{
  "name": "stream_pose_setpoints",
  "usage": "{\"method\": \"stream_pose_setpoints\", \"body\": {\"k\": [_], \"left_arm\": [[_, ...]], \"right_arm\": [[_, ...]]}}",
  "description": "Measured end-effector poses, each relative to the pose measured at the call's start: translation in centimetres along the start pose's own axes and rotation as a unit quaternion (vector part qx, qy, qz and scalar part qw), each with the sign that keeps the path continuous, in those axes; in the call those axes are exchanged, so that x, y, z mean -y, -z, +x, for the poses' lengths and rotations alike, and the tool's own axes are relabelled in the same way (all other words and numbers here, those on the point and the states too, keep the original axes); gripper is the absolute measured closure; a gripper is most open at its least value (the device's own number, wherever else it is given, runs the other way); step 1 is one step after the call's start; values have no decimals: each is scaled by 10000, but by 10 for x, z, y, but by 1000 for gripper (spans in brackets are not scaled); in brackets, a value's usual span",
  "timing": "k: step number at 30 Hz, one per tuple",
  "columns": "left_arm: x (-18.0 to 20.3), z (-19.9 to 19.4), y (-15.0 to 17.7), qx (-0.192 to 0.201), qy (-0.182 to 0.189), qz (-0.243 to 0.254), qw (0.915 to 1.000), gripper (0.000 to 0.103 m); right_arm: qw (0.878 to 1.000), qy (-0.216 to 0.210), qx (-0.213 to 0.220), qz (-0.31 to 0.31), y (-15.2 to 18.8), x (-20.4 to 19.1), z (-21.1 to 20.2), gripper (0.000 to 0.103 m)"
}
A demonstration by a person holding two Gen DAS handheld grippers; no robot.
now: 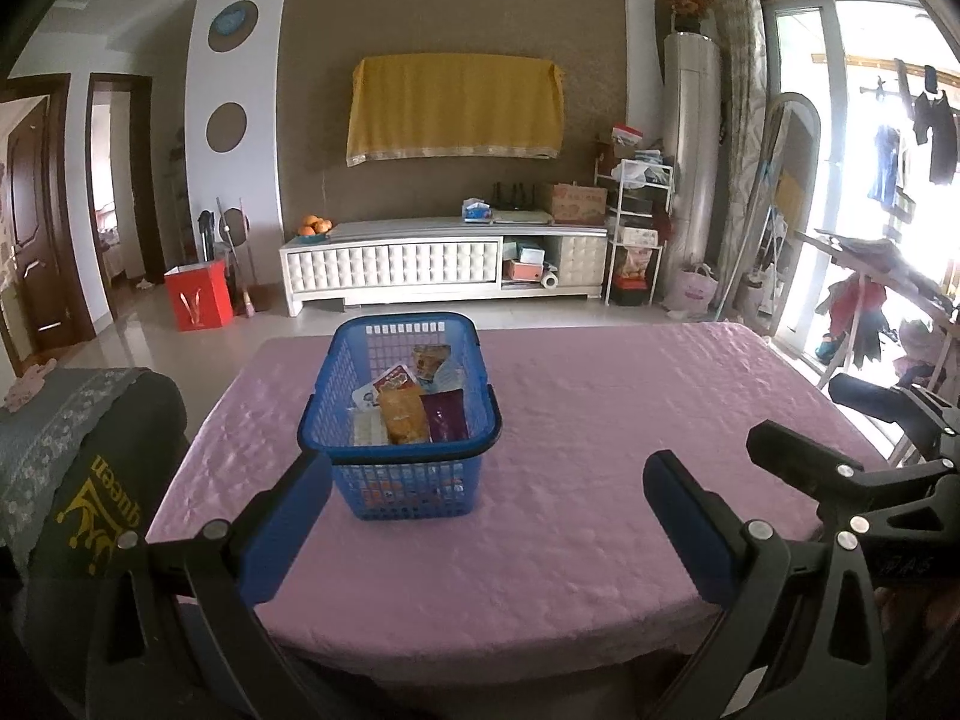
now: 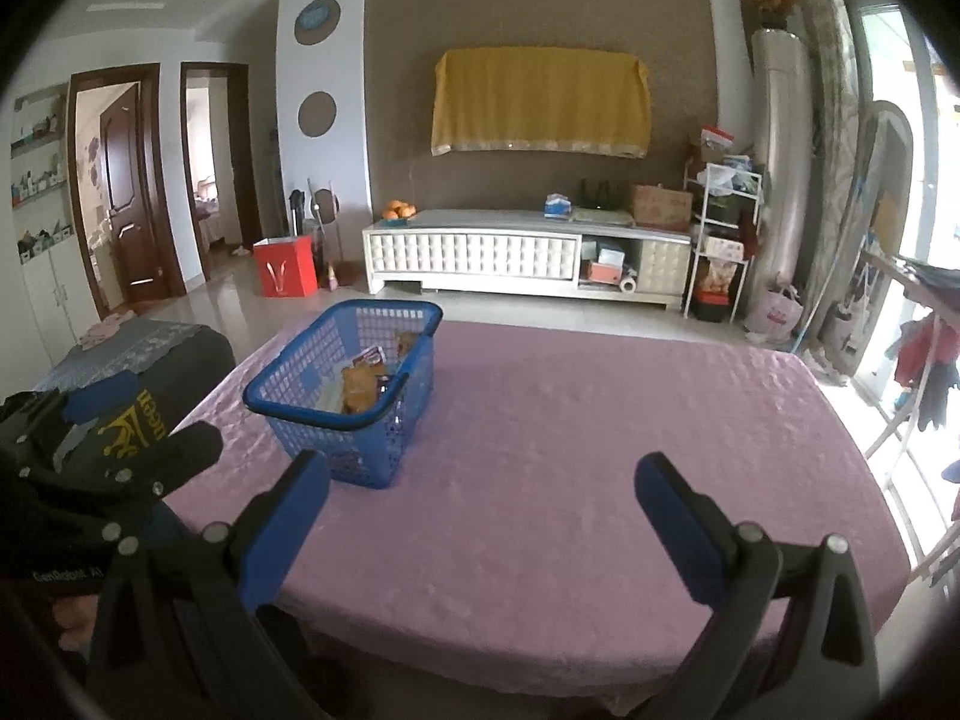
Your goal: Organize snacks
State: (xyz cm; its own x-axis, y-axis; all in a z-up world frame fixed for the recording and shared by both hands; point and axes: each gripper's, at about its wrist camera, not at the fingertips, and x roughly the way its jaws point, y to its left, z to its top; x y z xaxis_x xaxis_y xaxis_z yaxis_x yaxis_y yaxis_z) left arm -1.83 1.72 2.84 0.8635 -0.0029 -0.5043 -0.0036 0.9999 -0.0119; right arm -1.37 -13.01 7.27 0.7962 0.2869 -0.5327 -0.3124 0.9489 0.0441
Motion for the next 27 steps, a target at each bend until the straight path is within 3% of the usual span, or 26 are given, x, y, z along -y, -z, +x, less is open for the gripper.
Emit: {"method": "stream_pose_setpoints", "body": {"k": [12, 18, 27], "left_arm": [[5, -5, 1, -3, 69, -3, 10000, 0], [10, -4, 2, -3, -105, 131, 9999, 0], [11, -9, 1, 17, 30, 101, 9999, 0]], "right_arm": [[9999, -65, 46, 77, 5, 5, -9, 0], [9999, -76, 58, 45, 7, 3, -11, 0], [9999, -65, 9, 127, 6, 6, -11, 0]]}}
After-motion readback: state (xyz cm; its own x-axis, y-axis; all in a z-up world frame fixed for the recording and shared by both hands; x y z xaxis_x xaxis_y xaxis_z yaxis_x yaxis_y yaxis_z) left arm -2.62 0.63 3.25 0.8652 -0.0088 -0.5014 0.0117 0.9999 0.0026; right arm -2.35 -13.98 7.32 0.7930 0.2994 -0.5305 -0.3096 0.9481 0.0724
